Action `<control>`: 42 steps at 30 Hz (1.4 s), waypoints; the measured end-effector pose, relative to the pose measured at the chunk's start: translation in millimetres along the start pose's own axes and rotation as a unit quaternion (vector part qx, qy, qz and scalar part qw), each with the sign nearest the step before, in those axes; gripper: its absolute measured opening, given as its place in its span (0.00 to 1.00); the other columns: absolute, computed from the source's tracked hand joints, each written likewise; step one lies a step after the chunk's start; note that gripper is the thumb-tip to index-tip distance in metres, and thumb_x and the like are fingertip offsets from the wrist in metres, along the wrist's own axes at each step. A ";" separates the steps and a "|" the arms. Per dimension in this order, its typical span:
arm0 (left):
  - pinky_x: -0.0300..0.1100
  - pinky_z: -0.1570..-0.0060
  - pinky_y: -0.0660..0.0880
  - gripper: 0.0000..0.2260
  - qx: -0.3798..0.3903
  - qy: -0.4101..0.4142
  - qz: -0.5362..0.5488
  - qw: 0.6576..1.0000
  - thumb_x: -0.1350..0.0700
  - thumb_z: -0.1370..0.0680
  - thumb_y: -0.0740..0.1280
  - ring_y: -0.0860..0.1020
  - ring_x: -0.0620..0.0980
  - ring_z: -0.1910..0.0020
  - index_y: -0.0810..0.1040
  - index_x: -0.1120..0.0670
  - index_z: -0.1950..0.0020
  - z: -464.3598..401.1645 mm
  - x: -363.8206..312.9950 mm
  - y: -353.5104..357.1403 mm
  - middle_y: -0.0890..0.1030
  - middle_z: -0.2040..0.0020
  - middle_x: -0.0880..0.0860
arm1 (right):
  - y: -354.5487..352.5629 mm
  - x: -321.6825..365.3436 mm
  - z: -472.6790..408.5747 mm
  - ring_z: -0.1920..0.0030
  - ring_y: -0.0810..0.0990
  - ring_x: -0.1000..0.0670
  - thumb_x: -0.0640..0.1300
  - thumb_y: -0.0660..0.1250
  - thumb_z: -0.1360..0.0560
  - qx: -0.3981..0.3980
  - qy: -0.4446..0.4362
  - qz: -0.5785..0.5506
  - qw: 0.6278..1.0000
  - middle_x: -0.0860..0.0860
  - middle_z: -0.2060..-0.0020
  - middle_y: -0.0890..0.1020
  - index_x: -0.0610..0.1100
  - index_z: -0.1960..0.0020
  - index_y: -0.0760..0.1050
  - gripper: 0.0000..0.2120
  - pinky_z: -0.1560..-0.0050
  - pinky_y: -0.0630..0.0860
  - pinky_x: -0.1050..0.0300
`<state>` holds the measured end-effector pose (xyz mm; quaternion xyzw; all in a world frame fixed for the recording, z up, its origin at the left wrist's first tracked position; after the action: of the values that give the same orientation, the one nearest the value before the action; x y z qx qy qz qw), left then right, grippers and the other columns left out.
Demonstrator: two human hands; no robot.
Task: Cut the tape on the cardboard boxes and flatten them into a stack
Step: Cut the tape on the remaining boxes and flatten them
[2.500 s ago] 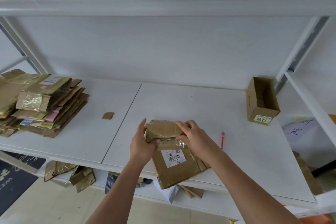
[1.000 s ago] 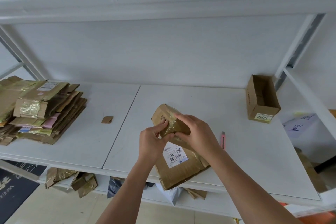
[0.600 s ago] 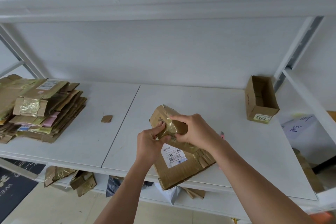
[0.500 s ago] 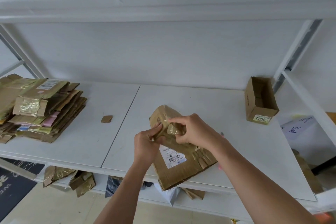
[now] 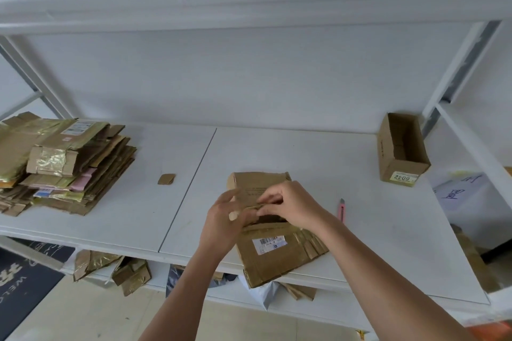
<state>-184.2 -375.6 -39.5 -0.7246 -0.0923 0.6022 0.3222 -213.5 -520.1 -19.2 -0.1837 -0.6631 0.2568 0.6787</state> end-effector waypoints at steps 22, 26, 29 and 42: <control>0.46 0.57 0.75 0.06 -0.037 -0.167 0.009 0.985 0.55 0.20 0.66 0.78 0.51 0.59 0.79 0.50 0.56 -11.3 31.5 -13.4 0.81 0.58 0.51 | 30.0 -117.6 26.2 0.48 0.80 0.54 0.69 0.72 0.35 -0.210 0.248 -0.271 0.906 0.54 0.48 0.80 0.47 0.35 0.70 0.38 0.47 0.80 0.53; 0.41 0.62 0.74 0.04 -0.083 -0.146 0.040 0.985 0.60 0.20 0.66 0.79 0.52 0.57 0.76 0.52 0.47 -8.3 28.6 -25.6 0.81 0.51 0.53 | 25.1 -106.1 18.5 0.48 0.82 0.49 0.56 0.78 0.33 -0.227 0.241 -0.308 0.892 0.50 0.49 0.81 0.44 0.39 0.72 0.29 0.43 0.80 0.46; 0.42 0.54 0.72 0.23 -0.109 -0.033 -0.045 0.992 0.67 0.22 0.66 0.75 0.48 0.49 0.67 0.49 0.31 -6.2 6.3 -36.5 0.71 0.38 0.47 | 6.8 -86.1 17.8 0.53 0.81 0.55 0.49 0.78 0.31 -0.264 0.204 -0.258 0.907 0.53 0.52 0.79 0.47 0.44 0.71 0.22 0.51 0.80 0.60; 0.26 0.68 0.69 0.07 -0.041 0.016 0.004 0.999 0.63 0.21 0.68 0.77 0.33 0.68 0.78 0.50 0.54 -11.8 -32.5 -4.2 0.79 0.65 0.42 | -53.5 -8.4 15.0 0.45 0.80 0.52 0.49 0.77 0.31 -0.326 0.041 0.010 0.944 0.52 0.43 0.81 0.46 0.34 0.73 0.28 0.45 0.78 0.54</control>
<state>-180.5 -393.5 -9.9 -0.7473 -0.1088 0.5874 0.2911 -222.7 -569.3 6.3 -0.4118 -0.6805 0.0255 0.6056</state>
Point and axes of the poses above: each hand's wrist, its own z-axis away from the middle knuckle, its own y-axis out of the palm, x = y × z, the point moved 9 cm from there along -z, towards the middle knuckle
